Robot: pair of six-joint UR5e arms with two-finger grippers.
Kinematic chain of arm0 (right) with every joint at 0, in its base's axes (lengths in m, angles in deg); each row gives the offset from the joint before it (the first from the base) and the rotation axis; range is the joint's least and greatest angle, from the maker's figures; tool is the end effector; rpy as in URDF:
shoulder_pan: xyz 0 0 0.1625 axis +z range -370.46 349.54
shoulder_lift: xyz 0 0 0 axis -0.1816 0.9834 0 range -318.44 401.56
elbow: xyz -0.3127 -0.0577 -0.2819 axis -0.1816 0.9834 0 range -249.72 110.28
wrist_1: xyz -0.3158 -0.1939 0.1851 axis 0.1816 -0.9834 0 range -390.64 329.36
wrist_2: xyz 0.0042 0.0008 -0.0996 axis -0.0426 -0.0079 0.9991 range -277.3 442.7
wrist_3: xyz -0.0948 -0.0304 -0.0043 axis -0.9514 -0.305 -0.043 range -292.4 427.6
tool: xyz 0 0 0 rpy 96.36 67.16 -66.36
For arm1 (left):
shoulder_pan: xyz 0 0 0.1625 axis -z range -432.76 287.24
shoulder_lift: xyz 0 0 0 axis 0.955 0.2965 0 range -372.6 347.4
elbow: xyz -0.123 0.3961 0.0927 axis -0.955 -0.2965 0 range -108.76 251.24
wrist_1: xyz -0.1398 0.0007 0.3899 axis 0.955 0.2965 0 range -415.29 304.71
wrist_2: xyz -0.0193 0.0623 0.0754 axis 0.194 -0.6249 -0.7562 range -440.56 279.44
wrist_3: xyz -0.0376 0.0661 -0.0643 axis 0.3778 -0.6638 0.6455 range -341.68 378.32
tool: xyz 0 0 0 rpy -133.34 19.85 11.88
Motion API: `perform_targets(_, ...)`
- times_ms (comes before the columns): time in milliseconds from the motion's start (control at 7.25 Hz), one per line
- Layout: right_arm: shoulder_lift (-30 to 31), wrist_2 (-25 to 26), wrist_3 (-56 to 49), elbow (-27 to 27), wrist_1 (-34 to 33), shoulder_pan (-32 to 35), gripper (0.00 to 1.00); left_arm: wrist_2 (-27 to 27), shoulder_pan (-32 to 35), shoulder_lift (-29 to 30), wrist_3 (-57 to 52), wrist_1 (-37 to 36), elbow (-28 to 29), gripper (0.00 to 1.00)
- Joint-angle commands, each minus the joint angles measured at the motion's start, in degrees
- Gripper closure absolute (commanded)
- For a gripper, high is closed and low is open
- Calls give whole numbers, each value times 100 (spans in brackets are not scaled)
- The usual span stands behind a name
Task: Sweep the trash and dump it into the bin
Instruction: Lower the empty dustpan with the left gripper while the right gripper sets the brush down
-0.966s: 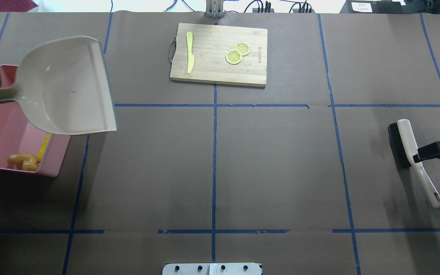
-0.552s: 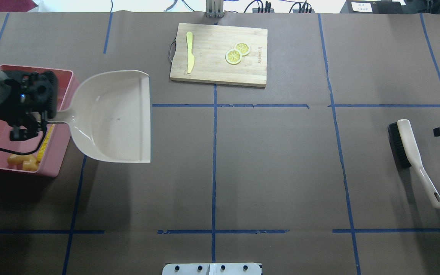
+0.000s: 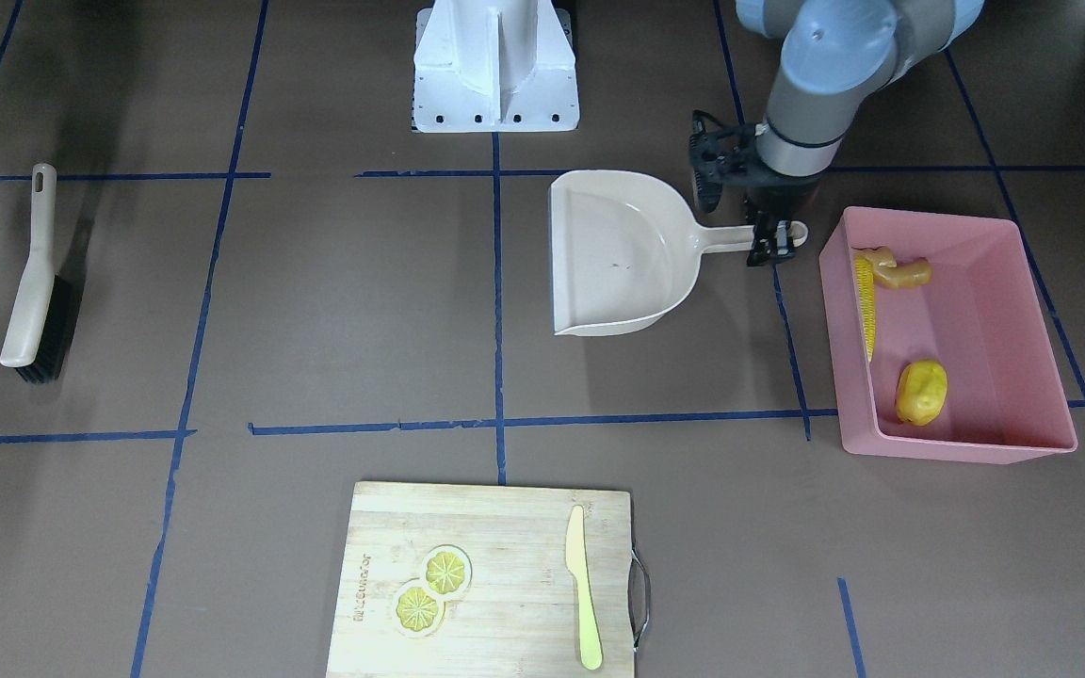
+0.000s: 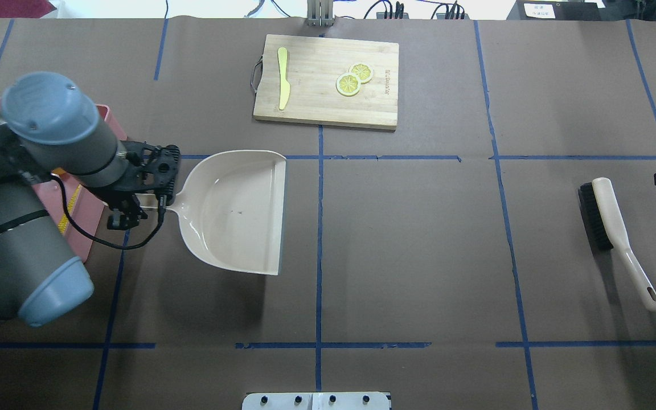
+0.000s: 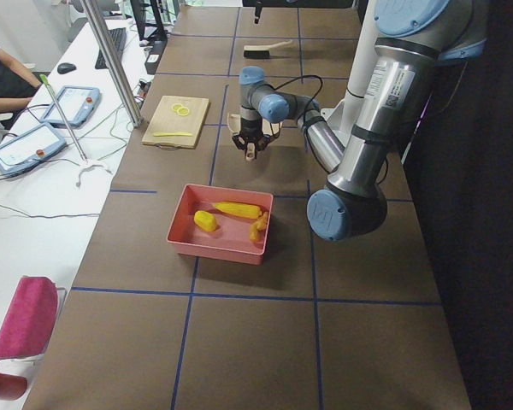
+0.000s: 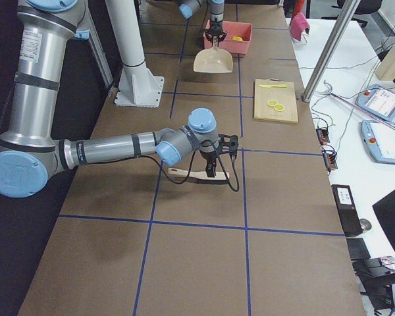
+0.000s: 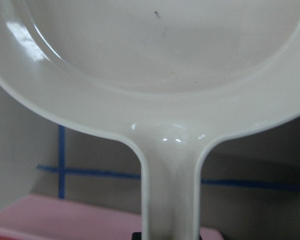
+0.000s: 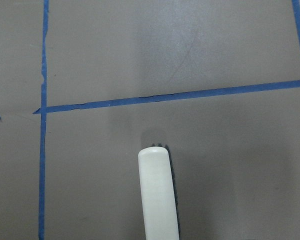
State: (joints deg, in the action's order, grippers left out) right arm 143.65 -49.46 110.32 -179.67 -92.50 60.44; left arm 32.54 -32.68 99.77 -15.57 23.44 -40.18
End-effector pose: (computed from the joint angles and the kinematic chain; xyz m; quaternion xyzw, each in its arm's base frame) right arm -0.0759 -0.4220 0.5256 0.0717 -0.4416 0.0728 0.8914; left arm 0.3818 -0.4443 0.3078 0.2448 0.2286 0.6700 0.6625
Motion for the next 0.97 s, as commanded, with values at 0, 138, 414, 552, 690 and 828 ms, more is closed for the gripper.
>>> perform_targets(0, -5, -3, 0, -26, -2, 47, 0, -16, -191, 154, 6, 2, 357, 98)
perform_targets(138, -5, -3, 0, -17, -2, 47, 0, -233, -227, 224, 6, -7, 471, 98)
perform_targets(414, -39, -3, -18, -17, -2, 47, 0, -350, -359, 460, 50, -24, 725, 97)
perform_targets(552, -266, -29, -27, -9, -63, 143, 0, -350, -377, 540, 50, -24, 831, 96)
perform_targets(690, -277, -12, -70, 18, -90, 144, 0, -350, -377, 541, 50, -24, 832, 95)
perform_targets(828, -286, -3, -71, 18, -98, 144, 0, -350, -377, 550, 163, -16, 850, 95)
